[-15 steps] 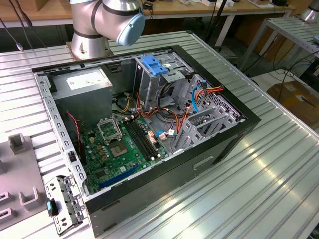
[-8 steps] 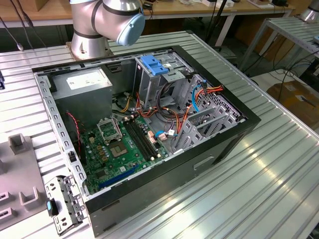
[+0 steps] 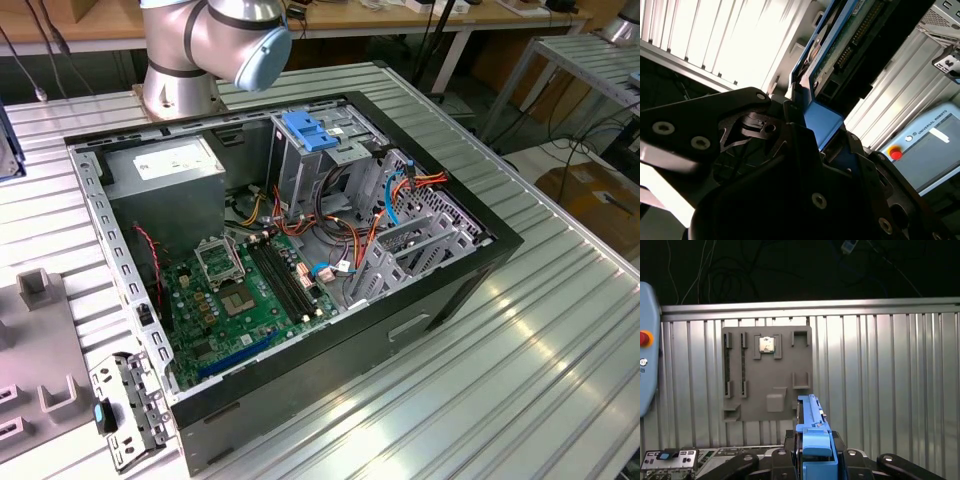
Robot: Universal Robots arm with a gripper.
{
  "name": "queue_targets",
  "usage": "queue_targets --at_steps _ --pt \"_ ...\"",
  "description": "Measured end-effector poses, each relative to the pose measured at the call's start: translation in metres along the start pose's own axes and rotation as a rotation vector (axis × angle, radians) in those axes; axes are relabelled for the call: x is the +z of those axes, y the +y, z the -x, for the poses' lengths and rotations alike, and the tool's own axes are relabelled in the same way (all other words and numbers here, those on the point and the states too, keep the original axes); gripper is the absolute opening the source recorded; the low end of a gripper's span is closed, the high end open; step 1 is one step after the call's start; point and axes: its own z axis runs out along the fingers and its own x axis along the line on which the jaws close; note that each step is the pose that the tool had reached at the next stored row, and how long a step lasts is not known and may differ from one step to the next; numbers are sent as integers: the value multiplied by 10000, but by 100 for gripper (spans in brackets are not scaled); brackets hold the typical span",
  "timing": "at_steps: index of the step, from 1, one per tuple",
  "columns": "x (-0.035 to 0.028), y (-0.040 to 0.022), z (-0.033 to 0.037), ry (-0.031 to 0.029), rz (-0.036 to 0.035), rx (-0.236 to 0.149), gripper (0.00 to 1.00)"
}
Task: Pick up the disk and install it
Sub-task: 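Pick up the disk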
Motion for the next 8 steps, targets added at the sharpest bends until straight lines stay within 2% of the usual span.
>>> queue_targets --at_steps 8 --pt "0 -120 -3 1 1 0 37"
